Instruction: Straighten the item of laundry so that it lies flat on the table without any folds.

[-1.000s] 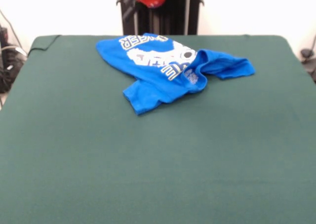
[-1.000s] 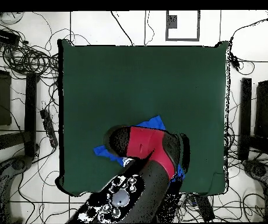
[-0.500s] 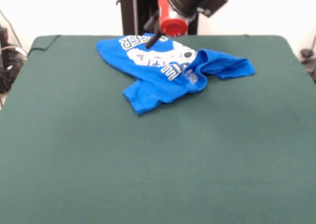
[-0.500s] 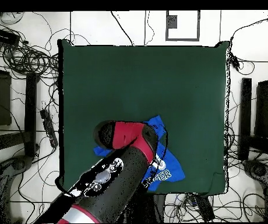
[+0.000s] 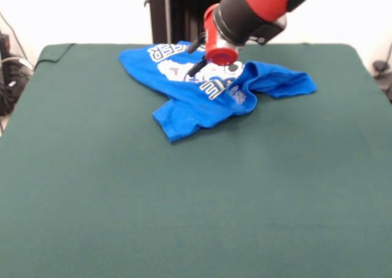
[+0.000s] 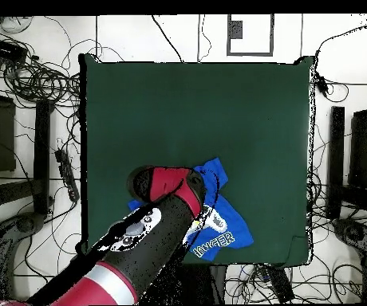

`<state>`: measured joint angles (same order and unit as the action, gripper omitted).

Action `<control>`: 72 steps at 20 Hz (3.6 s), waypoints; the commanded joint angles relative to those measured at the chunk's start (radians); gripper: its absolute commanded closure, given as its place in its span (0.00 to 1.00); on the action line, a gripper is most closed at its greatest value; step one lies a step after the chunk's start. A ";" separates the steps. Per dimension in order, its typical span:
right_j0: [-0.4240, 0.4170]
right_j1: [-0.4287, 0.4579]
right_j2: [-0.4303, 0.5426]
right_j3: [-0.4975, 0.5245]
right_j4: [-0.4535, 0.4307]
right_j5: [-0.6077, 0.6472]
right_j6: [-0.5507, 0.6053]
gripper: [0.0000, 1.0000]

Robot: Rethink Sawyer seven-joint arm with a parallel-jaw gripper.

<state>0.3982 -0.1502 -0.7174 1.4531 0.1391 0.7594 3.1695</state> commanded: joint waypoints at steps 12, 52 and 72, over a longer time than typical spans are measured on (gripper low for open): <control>-0.065 0.033 0.218 0.011 0.139 -0.150 0.111 0.00; -0.074 0.161 0.148 -0.002 0.135 -0.327 0.071 0.00; -0.229 0.125 0.216 -0.114 -0.256 -0.597 -0.120 0.00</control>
<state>0.1639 -0.0497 -0.6699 1.4015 -0.0502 0.2096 3.1695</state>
